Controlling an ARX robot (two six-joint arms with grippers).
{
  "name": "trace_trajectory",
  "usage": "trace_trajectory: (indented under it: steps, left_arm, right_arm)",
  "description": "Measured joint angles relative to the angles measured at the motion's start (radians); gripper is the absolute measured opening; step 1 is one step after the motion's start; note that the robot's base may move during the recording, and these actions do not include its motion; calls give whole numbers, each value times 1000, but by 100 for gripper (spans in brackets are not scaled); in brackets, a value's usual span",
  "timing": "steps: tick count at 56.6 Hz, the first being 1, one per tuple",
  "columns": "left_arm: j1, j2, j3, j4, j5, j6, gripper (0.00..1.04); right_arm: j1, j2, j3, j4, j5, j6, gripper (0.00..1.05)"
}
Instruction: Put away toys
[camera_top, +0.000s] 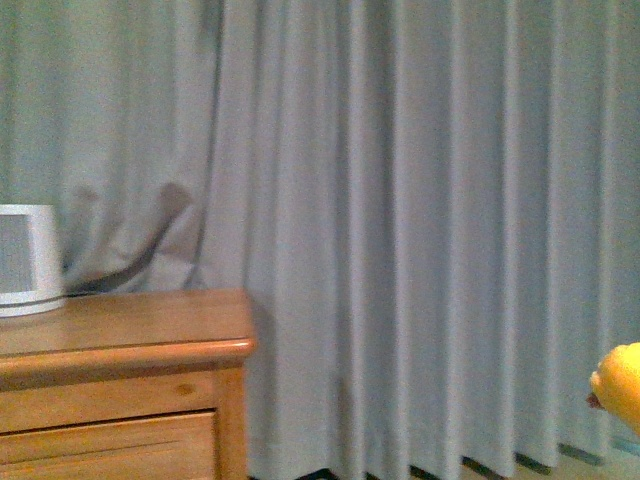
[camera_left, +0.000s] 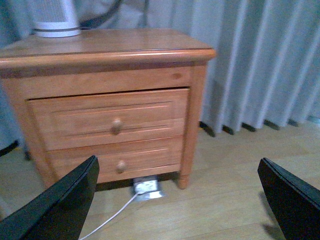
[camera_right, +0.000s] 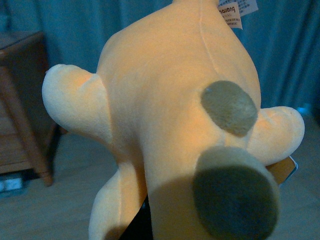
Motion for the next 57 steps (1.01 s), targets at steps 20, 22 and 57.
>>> trace_trajectory:
  steps: [20,22,57]
  left_arm:
    - [0,0,0,0,3,0,98]
    - [0,0,0,0,3,0,98]
    - [0,0,0,0,1,0,98]
  right_arm:
    - [0,0,0,0,1,0,7]
    - [0,0,0,0,1,0,7]
    - [0,-1,0,0,2,-1,7]
